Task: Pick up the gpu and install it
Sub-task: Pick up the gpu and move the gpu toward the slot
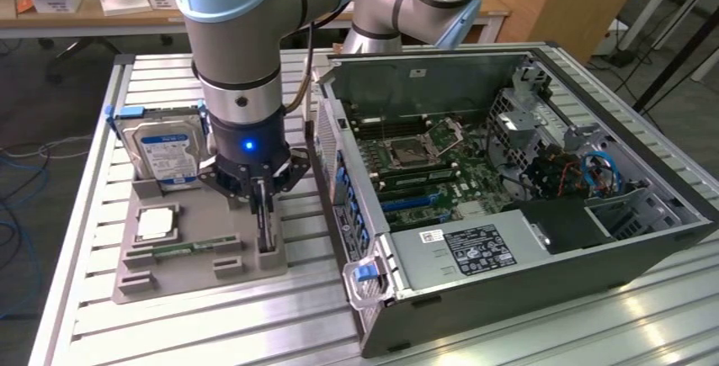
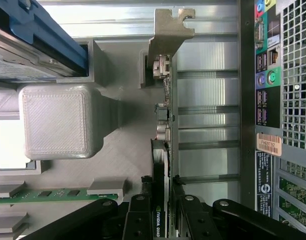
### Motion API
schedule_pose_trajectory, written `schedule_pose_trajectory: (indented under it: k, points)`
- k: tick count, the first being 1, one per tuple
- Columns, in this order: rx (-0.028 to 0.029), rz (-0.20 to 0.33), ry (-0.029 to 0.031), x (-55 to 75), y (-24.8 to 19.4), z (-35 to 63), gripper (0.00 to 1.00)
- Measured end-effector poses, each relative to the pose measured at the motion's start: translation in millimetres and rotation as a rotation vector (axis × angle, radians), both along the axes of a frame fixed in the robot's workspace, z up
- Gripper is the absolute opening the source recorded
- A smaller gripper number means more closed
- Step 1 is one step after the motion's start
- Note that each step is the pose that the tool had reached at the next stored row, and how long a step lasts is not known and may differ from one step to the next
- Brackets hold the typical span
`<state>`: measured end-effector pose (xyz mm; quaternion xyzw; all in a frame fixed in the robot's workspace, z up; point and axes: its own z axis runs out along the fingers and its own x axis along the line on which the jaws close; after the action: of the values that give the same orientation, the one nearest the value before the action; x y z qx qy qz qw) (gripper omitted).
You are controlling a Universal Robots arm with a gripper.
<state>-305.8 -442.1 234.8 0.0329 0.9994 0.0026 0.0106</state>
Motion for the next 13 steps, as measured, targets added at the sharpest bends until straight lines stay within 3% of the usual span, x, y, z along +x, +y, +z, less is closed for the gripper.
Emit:
schedule_pose_trajectory:
  k: [10, 13]
  points:
    - [-0.0003, 0.000, 0.0003, 0.0, 0.0, 0.3, 0.26]
    - [-0.0005, 0.000, 0.0004, -0.1, -0.1, 6.2, 0.26]
